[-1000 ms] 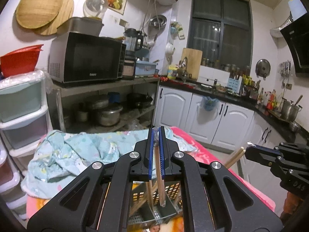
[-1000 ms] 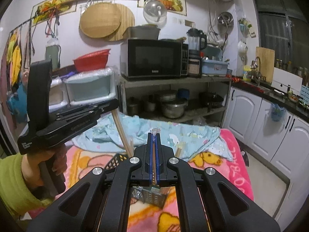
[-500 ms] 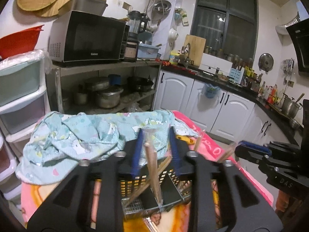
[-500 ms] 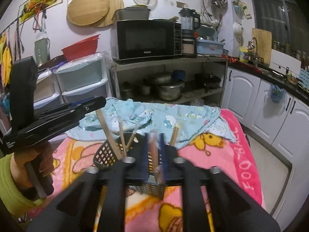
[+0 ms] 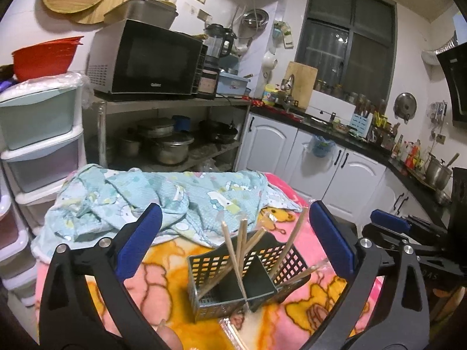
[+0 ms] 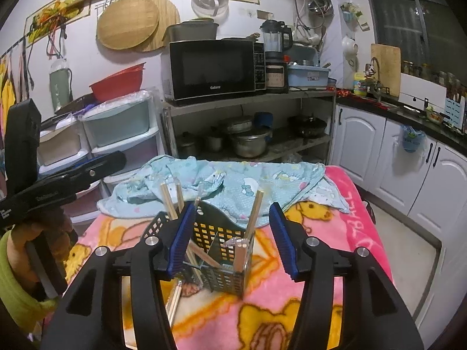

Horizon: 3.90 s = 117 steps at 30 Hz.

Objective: Organize utensils
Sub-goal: 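Pull both open tools back from the caddy toward the chopstick pile, then close the right tool on a wrapped chopstick while the left tool grasps another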

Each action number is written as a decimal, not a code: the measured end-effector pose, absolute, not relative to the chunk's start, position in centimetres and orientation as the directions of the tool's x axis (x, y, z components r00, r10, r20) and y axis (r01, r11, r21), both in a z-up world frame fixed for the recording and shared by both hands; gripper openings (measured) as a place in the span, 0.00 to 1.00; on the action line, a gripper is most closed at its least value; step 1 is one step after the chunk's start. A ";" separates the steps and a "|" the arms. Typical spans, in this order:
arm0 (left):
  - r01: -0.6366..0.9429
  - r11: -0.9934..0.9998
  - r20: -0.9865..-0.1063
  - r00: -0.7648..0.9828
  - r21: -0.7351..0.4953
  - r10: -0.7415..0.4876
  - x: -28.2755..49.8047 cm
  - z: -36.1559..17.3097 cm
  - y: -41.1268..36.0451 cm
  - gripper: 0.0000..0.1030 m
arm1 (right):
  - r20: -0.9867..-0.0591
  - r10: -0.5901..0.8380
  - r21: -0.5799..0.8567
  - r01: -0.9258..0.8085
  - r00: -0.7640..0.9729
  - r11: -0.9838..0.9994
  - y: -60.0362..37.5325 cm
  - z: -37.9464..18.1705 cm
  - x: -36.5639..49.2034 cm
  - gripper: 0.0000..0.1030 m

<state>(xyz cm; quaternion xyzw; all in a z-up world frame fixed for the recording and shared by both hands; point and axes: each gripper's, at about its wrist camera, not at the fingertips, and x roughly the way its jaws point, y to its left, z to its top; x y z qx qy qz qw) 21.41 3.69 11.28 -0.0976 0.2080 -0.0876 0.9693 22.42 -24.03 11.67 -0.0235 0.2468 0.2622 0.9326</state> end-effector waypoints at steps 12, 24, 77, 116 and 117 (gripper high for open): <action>0.126 0.956 -0.395 0.891 -0.264 -0.226 19.7 11.2 4.7 0.90 | -0.458 0.486 0.087 -0.507 0.744 0.858 -24.7 12.1 20.9 0.53; 0.119 0.954 -0.415 0.881 -0.274 -0.228 18.4 10.2 4.9 0.90 | -0.459 0.489 0.084 -0.512 0.742 0.855 -25.0 11.8 19.6 0.55; 0.056 0.954 -0.640 0.730 -0.296 -0.242 15.7 -0.3 4.1 0.90 | -0.675 0.364 0.035 -0.466 0.641 0.884 -26.5 0.8 16.3 0.55; 0.041 0.963 -0.830 0.498 -0.268 -0.252 23.6 -9.6 -1.3 0.36 | -0.823 0.392 0.200 -0.436 0.412 0.878 -27.6 -9.3 18.2 0.14; 0.040 0.967 -0.834 0.498 -0.253 -0.239 23.7 -9.6 -1.3 0.35 | -0.821 0.397 0.201 -0.443 0.410 0.874 -27.4 -9.3 18.2 0.09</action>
